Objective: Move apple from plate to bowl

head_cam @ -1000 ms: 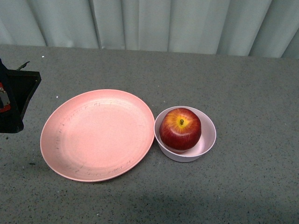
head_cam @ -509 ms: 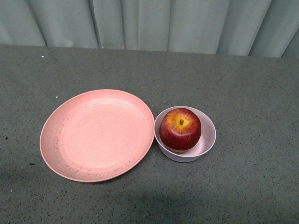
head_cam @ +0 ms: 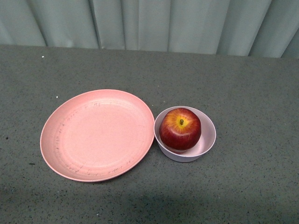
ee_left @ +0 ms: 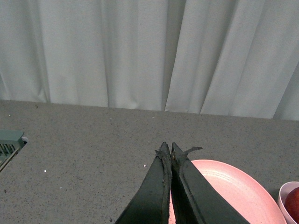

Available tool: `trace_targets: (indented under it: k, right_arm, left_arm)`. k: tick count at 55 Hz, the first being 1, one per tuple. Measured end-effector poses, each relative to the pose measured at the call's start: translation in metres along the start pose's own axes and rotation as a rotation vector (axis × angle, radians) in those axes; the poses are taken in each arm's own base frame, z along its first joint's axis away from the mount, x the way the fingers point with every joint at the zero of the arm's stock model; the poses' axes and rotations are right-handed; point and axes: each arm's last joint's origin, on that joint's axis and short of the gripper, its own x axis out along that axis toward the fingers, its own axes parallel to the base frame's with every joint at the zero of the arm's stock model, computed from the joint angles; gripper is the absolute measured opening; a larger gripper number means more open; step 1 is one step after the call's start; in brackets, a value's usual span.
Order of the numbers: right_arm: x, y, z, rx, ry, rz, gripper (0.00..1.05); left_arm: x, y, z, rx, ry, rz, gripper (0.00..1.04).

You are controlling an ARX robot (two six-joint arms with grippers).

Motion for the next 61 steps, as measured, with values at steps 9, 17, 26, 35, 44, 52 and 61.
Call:
trace_targets:
  k: [9,17,26,35,44,52,61]
  right_arm:
    - [0.0,0.0,0.0,0.0,0.0,0.0,0.95]
    - [0.0,0.0,0.0,0.0,0.0,0.0,0.95]
    - [0.0,0.0,0.0,0.0,0.0,0.0,0.95]
    - [0.0,0.0,0.0,0.0,0.0,0.0,0.95]
    - [0.0,0.0,0.0,0.0,0.0,0.0,0.95]
    - [0.0,0.0,0.0,0.0,0.0,0.0,0.95]
    - [0.0,0.0,0.0,0.0,0.0,0.0,0.95]
  left_arm:
    - [-0.005,0.0,0.001,0.0,-0.002,0.0,0.04]
    - [-0.011,0.0,0.001,0.0,-0.003,0.0,0.04]
    - [-0.014,0.0,0.001,0.0,-0.004,0.0,0.04]
    - [-0.017,0.0,0.001,0.0,-0.004,0.0,0.04]
    - [-0.028,0.0,-0.003,0.0,0.018,0.0,0.04]
    - [-0.03,0.0,-0.002,0.0,0.003,-0.001,0.04]
    - [-0.03,0.0,-0.002,0.0,0.003,-0.001,0.37]
